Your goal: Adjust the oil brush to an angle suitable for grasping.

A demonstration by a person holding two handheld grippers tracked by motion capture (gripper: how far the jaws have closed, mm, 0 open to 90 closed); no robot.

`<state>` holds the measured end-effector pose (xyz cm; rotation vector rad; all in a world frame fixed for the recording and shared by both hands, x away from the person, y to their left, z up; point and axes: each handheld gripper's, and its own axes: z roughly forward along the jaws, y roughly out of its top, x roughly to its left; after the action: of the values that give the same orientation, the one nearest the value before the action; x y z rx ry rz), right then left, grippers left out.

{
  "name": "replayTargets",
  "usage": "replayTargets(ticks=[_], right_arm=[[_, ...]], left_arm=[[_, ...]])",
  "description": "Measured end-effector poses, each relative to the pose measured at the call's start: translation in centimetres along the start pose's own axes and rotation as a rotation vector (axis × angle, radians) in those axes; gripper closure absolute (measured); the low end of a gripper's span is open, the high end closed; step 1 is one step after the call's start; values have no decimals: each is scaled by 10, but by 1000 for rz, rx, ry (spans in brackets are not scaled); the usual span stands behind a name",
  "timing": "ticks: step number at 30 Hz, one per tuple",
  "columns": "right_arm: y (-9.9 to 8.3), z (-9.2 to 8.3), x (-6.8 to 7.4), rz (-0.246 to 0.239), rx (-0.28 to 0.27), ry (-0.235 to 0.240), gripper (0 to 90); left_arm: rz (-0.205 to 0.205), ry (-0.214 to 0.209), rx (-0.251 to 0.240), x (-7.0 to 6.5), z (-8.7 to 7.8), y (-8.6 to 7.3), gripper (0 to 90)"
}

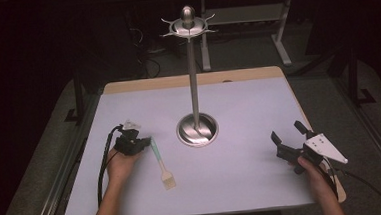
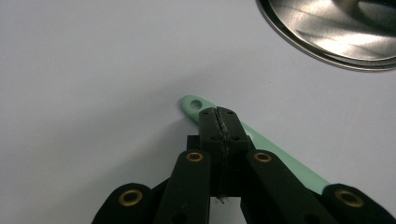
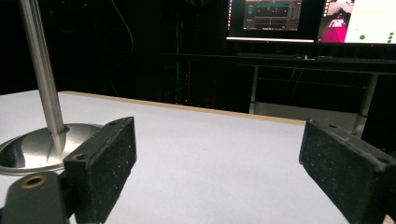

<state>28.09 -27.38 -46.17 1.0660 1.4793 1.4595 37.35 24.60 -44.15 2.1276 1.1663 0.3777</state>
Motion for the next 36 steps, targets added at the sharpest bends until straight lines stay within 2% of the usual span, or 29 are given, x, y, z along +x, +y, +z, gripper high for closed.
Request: replayTargets(ticks=[5,8,12,18,20,24,26,27,29,36], right_arm=[[0,0,0,-1,2,0,104],[0,0,0,1,0,0,104],[0,0,0,-1,0,0,104],[0,0,0,-4,0,0,104],[0,0,0,-1,2,-1,104],[0,0,0,-4,0,0,104],[0,0,0,-4,-1,1,104],[0,0,0,-4,-1,0,104],[0,0,0,-4,-2,-1,104],[0,0,0,-6,0,-1,104]], left_arm=[[3,-6,-10,-1,1,0,900],[-3,-34,-21,-3,2,1,900],[22,-33,-28,-8,5,3,900],[37,-60,-36,-15,10,6,900],[31,-86,-44,-19,13,7,900],[47,-101,-42,-25,15,9,900],[42,-103,-52,-28,17,9,900],[66,-110,-38,-31,17,10,900],[75,-111,-41,-34,18,11,900],[81,-142,-44,-41,21,12,900]])
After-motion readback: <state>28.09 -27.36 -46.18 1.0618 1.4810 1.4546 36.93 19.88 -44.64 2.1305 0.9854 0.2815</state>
